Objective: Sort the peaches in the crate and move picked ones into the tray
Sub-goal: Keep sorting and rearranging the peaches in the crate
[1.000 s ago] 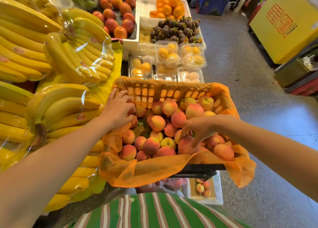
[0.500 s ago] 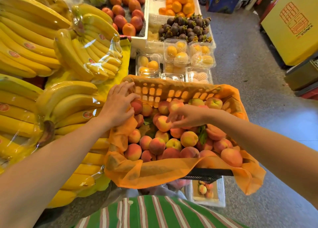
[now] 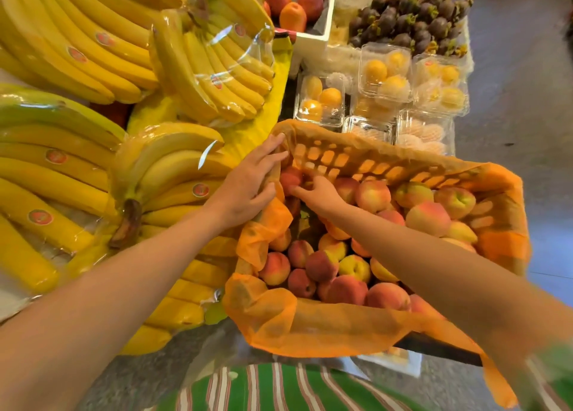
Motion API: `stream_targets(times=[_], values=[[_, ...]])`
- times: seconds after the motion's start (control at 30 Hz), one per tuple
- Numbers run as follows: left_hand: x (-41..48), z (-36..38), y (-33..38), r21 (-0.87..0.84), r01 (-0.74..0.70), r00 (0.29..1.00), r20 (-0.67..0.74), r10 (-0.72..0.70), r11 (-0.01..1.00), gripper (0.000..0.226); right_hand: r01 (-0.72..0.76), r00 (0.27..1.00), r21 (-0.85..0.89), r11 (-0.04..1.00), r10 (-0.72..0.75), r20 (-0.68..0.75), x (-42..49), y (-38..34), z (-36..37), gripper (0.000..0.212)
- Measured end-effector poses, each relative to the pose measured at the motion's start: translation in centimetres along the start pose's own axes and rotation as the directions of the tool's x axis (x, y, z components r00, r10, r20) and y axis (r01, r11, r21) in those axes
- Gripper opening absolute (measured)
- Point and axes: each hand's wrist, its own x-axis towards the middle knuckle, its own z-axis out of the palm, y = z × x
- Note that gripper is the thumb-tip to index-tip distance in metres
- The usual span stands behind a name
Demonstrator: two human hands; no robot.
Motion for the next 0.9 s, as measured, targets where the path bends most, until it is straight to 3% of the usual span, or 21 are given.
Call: stream_targets(times=[0.13,0.23,0.37,0.43,0.53,0.6,0.67,0.73,0.9], values=[[0.0,0.0,-0.1,0.001,0.008,1.0,-0.001,-0.008,1.0,0.053,-0.004,0.987,0.016,1.0,0.007,-0.162,0.4,-0.3,2.4,0.042],[0.0,0.0,-0.1,0.008,0.016,1.0,0.003,-0.016,1.0,0.052,0.014,0.97,0.008,1.0,-0.012,-0.245,0.6,-0.2,2.4,0.05],[0.0,-0.3,0.2,0.019,0.014,1.0,0.002,-0.014,1.0,0.053,0.029,0.979,0.009,1.0,-0.027,-0.201,0.2,0.9,1.4,0.06],[0.2,-0.6,0.4,0.07,0.004,1.0,-0.017,-0.003,0.998,0.053,0.024,0.994,0.131,0.991,-0.009,-0.113,-0.7,1.2,0.1,0.071],[0.8,-0.9,1.0,0.259,-0.062,0.997,-0.033,0.073,0.964,0.055,0.008,0.979,0.424,0.905,-0.094,0.183,-2.3,1.0,-2.6,0.043],[1.1,-0.7,1.8,0.329,-0.11,0.994,0.022,0.109,0.938,0.068,-0.11,0.927,0.582,0.806,-0.128,0.352,-3.5,0.5,-4.4,0.043],[1.3,-0.3,2.9,0.277,-0.084,0.996,0.041,0.075,0.957,0.08,-0.207,0.87,0.618,0.758,-0.147,0.472,-4.4,0.1,-5.8,0.054],[1.5,0.1,4.1,0.151,-0.017,1.0,0.001,0.018,0.988,0.083,-0.22,0.82,0.588,0.778,-0.179,0.544,-5.4,-0.2,-6.9,0.064],[1.5,0.7,6.1,-0.071,0.107,0.99,-0.082,-0.113,0.992,0.077,-0.212,0.781,0.56,0.801,-0.205,0.59,-6.8,-0.2,-8.1,0.069]])
